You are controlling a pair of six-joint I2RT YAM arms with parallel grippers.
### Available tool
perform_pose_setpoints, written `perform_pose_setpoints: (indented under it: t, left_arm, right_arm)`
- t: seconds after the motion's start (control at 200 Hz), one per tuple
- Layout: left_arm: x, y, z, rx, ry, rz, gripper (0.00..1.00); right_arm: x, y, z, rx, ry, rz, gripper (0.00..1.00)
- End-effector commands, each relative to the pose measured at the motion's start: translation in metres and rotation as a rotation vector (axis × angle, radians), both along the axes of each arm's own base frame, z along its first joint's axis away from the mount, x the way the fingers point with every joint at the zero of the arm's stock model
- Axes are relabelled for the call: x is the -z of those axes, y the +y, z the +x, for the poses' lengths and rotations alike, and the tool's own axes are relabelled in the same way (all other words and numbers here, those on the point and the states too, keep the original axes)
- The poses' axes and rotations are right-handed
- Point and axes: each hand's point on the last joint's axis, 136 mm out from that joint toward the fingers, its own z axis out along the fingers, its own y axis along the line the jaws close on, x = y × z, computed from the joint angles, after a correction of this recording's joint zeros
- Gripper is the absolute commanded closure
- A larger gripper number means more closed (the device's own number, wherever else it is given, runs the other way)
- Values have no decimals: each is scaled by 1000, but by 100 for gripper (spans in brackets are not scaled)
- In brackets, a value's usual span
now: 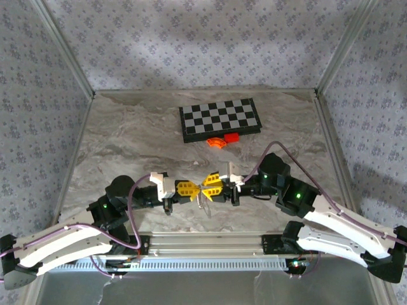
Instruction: Put the keys on the keyring
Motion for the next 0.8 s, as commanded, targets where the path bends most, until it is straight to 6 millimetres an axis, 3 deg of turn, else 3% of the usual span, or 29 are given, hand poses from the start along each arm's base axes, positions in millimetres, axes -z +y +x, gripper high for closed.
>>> perform_pose_setpoints:
  t: [0.0, 0.29, 0.49, 0.605, 0.795]
  left_arm:
    - [-29, 6, -6, 12, -46, -76, 100]
    - [-28, 6, -5, 9, -44, -73, 100]
    - [-13, 7, 6, -52, -26, 51, 100]
    - [-1, 11, 15, -109, -27, 151, 79]
    - [14, 11, 19, -124, -18, 259, 70]
  right_arm:
    - [1, -2, 2, 13, -7, -7, 75]
    - [2, -2, 3, 18, -10, -17, 100]
    - [9, -5, 10, 55, -18, -102, 100]
    - [16, -5, 13, 77, -28, -176, 100]
    - [20, -5, 16, 105, -42, -257, 100]
